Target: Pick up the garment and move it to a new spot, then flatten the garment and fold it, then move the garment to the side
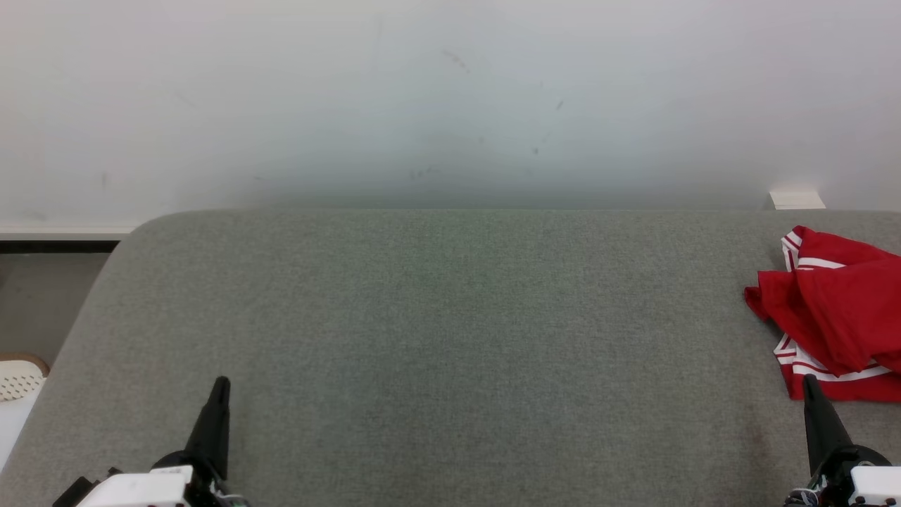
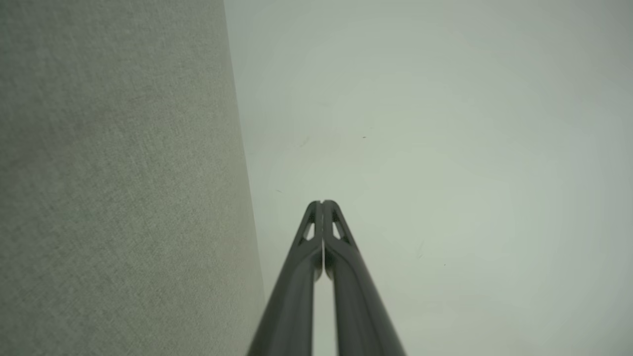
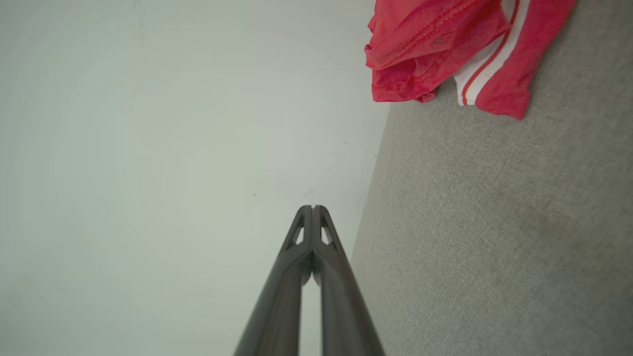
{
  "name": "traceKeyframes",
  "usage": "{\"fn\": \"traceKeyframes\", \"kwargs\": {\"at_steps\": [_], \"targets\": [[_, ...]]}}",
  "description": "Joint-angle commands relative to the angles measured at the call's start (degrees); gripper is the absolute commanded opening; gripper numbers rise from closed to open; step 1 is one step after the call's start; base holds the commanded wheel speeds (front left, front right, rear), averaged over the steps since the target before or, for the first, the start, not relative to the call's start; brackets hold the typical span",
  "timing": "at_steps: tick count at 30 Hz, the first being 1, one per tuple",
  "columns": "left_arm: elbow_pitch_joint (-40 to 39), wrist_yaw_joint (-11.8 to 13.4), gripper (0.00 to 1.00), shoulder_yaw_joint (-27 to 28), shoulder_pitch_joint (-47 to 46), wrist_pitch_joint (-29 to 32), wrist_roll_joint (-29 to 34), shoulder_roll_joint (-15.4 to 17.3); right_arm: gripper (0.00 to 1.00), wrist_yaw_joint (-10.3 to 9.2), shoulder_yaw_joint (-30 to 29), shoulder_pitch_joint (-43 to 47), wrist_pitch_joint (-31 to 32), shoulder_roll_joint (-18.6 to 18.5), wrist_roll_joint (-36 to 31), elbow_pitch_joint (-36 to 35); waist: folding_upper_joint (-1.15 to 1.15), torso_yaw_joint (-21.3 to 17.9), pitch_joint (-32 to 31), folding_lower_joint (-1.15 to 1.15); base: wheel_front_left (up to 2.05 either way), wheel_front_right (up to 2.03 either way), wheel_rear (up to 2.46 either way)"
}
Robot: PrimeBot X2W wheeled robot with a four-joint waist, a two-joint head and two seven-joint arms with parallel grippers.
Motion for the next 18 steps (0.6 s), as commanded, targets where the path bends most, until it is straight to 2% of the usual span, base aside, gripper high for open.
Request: {"fn": "traceKeyframes", "kwargs": {"at_steps": [1,18], "targets": [[-0.2,-0.3,0.0,0.1,-0.4,0.2,-0.8,0.4,0.0,-0.12,-0.3,-0.7,0.2,0.0,0.0,-0.3,0.0,0.0,0.0,0.0,0.0,0.0,0.0],[-0.2,-0.3,0.0,0.1,-0.4,0.2,-0.8,0.4,0.0,-0.12,-0.3,-0.7,0.2,0.0,0.0,-0.3,0.0,0.0,0.0,0.0,0.0,0.0,0.0]]}}
